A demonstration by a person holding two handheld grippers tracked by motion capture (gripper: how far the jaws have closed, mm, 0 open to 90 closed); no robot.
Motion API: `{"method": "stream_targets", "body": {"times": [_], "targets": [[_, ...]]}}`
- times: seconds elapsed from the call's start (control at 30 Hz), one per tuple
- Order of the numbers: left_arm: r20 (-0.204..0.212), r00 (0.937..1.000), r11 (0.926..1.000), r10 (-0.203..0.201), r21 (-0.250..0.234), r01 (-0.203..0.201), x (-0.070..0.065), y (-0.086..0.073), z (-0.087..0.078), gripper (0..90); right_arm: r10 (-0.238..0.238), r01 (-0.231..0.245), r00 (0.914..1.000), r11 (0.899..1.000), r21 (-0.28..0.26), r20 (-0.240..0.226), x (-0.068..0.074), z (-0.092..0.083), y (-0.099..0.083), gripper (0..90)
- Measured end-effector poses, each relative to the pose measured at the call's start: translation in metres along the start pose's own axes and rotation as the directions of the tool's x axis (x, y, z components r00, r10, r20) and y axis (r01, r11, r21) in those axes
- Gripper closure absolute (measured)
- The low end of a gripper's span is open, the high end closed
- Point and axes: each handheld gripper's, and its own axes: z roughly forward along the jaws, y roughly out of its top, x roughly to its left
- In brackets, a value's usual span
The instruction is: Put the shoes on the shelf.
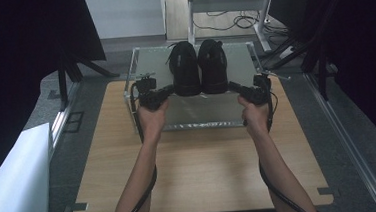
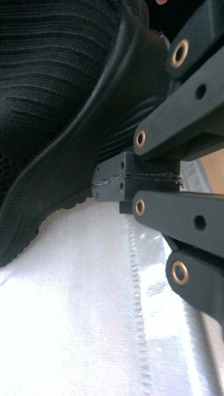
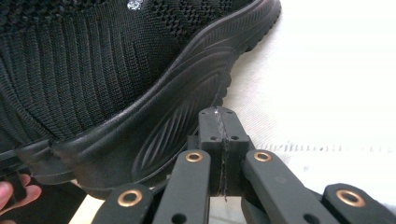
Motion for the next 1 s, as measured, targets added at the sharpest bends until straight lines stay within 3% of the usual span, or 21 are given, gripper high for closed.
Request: {"method": "stream_targets", "body": {"times": [0.27,0.37,0.43,0.57,0.8,1.0], "targets": [[-0.026,0.9997,1.0000,0.000,0.004,0.001,0.002,0.007,0.010,89.7,0.037,-0.037,0.9993,0.999,-0.012,0.000,-0.005,0.010,0.003,90.0],[-0.026,0.9996,0.9999,0.010,-0.003,-0.010,0.002,0.006,0.009,89.5,0.021,-0.021,0.9998,1.000,-0.008,0.005,-0.005,0.009,0.004,90.0],[-0.034,0.9993,0.9996,0.017,-0.021,-0.017,0.003,0.006,0.006,84.0,0.027,-0.027,0.9996,1.000,-0.014,0.003,-0.006,0.007,0.004,88.0],[-0.009,0.9999,0.9985,0.010,-0.053,-0.010,0.005,0.005,-0.001,71.8,0.038,-0.040,0.9985,0.999,-0.037,-0.039,-0.009,0.000,0.007,78.1],[-0.025,0.9975,0.9937,0.066,-0.089,-0.068,-0.004,0.004,-0.017,58.8,-0.009,0.006,0.9981,0.999,-0.043,-0.061,-0.001,-0.014,0.009,69.8],[-0.016,0.9946,0.9907,0.103,-0.088,-0.104,-0.005,-0.004,-0.029,48.4,-0.047,0.043,0.9962,0.997,-0.062,-0.074,-0.001,-0.032,0.011,60.5]]}}
